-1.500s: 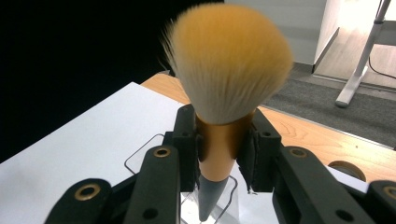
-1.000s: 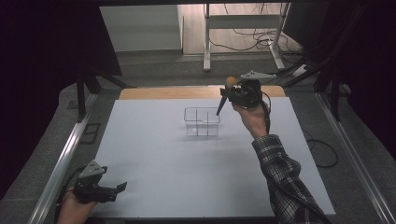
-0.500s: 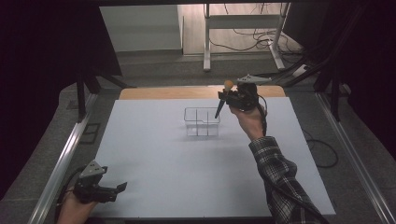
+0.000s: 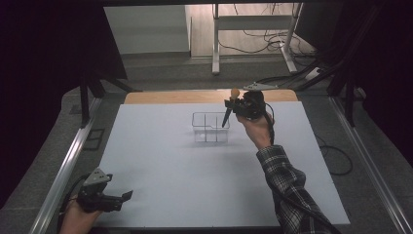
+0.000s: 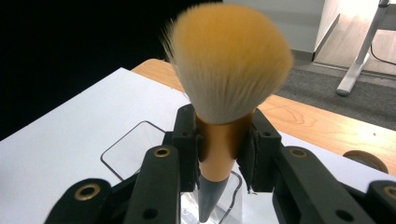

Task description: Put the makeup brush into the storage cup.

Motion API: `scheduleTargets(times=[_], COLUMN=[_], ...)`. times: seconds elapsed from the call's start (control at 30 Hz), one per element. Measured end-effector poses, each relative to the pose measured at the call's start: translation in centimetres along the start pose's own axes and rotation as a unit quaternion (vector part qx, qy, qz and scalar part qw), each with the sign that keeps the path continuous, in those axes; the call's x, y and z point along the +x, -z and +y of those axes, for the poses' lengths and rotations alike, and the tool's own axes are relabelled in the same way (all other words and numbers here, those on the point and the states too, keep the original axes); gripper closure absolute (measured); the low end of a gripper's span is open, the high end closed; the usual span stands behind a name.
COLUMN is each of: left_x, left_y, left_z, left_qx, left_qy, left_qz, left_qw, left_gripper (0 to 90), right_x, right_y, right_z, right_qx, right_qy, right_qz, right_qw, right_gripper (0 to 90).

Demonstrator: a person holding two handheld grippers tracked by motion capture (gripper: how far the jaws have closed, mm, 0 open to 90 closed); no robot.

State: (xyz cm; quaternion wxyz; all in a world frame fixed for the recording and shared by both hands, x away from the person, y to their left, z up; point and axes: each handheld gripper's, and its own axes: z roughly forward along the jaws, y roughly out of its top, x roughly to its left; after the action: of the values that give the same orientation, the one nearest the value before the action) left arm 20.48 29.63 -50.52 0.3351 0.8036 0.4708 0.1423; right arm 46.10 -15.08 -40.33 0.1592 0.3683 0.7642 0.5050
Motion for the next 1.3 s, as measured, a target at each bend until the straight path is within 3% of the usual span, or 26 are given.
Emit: scheduleTargets(times=[1.3], left_x=[0.0], left_y=[-0.1], left_z=[0.0], left_qx=[0.003], left_qy=[-0.001], left_qz=[-0.004], left_qw=[1.0000], left_gripper=[2.1], right_x=[0.4], right_y=[-2.9], right_z=[-3.2], right_qx=[0.032], right_qy=[0.000], right_qz=[-0.003], right_qw=[0.9995], right_gripper=[69.6])
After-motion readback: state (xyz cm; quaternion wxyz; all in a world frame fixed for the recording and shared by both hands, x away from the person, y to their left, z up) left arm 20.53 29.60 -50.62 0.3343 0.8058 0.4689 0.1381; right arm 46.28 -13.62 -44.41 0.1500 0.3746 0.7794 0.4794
